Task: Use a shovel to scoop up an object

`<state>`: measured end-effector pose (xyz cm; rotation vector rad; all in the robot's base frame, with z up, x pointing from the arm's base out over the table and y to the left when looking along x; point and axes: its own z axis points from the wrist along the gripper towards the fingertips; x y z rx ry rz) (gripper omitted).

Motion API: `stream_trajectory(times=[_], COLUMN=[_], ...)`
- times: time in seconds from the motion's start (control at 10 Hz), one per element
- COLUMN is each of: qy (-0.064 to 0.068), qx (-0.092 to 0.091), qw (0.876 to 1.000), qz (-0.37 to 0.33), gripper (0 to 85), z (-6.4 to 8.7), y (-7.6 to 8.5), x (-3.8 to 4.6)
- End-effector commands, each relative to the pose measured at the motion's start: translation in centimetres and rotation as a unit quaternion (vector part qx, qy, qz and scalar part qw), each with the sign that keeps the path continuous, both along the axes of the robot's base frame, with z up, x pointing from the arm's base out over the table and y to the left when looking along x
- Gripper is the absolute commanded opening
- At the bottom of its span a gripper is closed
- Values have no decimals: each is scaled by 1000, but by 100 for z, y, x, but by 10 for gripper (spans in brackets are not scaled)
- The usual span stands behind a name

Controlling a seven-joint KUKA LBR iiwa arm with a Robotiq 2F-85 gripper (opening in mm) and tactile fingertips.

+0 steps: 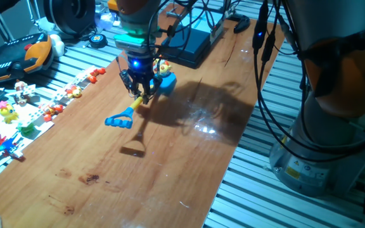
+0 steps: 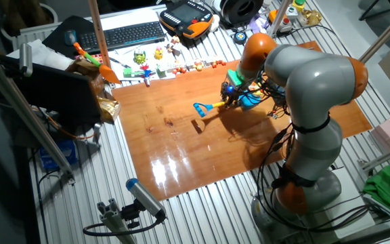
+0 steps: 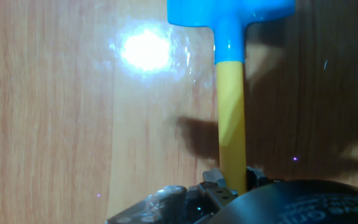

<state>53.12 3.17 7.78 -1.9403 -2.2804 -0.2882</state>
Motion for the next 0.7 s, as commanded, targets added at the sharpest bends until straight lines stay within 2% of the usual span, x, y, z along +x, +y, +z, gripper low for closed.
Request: stream_trajectory(times=[0.0, 0.2, 0.3, 0.5, 0.6], qy=[-4, 2, 3, 4, -7], qx=[3, 12, 13, 15, 18], qw=[1000, 1000, 1000, 1000, 1000], qz=[1, -10, -11, -20, -25], gripper=[13, 13, 7, 7, 7], z=[-11, -4, 19, 51, 38], y=[-9, -2, 10, 82, 116], x=[8, -1, -38, -24, -14])
